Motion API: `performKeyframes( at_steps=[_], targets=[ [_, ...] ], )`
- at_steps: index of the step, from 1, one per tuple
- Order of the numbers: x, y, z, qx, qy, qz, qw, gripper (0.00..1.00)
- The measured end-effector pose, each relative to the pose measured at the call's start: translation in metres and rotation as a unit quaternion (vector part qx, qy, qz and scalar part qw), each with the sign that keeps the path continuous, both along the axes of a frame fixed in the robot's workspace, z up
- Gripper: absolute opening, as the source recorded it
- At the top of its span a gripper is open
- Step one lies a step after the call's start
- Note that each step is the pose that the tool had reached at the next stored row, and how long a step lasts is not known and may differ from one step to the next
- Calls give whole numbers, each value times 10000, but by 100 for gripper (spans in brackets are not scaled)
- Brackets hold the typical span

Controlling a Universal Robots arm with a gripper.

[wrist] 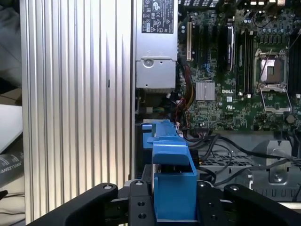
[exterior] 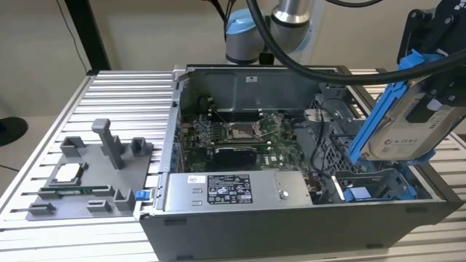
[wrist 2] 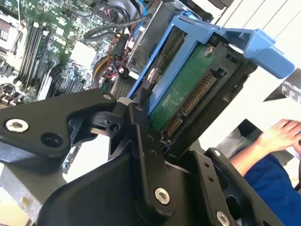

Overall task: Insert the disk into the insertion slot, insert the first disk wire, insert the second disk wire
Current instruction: 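Insert the disk into the insertion slot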

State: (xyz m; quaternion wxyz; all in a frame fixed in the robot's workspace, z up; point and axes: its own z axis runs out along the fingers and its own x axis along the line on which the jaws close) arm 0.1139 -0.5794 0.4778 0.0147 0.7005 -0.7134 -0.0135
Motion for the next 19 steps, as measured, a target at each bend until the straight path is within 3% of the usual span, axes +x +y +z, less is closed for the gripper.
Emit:
performKeyframes(
  at_steps=[19],
  targets=[
    [12, -14, -214, 0, 5, -7, 10000, 0]
  ],
)
